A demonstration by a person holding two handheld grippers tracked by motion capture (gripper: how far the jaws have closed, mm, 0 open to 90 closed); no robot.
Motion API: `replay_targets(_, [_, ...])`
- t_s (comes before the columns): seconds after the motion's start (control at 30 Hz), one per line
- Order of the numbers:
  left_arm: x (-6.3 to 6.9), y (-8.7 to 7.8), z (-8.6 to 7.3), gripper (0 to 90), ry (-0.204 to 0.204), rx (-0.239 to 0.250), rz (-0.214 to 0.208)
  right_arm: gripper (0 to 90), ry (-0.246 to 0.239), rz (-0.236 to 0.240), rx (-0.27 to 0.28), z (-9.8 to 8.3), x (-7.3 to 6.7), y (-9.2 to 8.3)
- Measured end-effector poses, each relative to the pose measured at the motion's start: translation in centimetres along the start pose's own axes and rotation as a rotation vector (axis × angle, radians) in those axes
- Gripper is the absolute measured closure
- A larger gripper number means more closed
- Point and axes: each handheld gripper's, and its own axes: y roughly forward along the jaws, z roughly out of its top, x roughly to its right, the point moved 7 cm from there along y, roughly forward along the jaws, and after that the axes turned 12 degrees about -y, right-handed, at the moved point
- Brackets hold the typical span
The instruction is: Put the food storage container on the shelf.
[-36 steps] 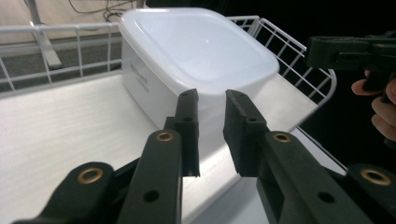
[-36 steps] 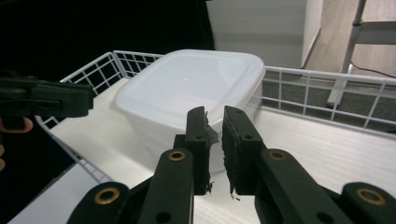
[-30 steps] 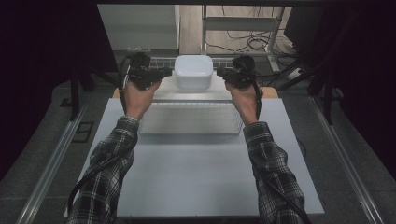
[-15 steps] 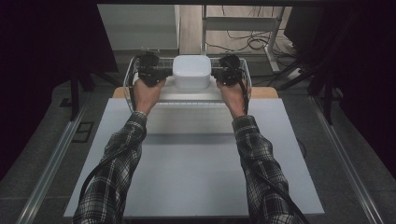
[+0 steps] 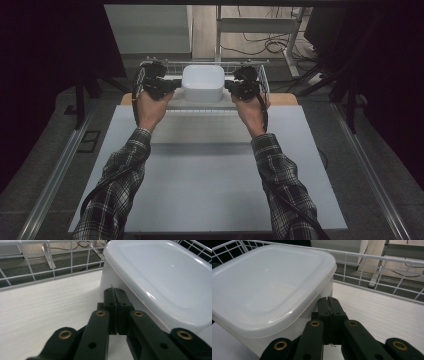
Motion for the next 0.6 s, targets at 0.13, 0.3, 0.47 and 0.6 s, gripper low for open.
replay_targets(0.13, [-0.6, -0.8, -0.2, 68.0, 0.044, 0.026, 0.029, 80.7, -0.019, -0.014, 0.013, -0.1, 0.2, -0.7])
replay_targets(0.3, [-0.8, -2.1, -1.9, 47.4, 0.104, 0.037, 0.005, 64.4, -0.024, 0.037, 0.041, -1.2, 0.0, -2.5])
replay_targets(0.47, [-0.3, -2.9, -3.1, 31.4, 0.159, 0.036, 0.001, 52.1, -0.049, 0.057, 0.053, -1.8, -0.6, -3.6])
replay_targets(0.6, [0.4, -4.1, -4.4, 23.1, 0.163, 0.048, -0.067, 38.0, -0.076, 0.085, 0.059, -2.6, -1.4, -4.7])
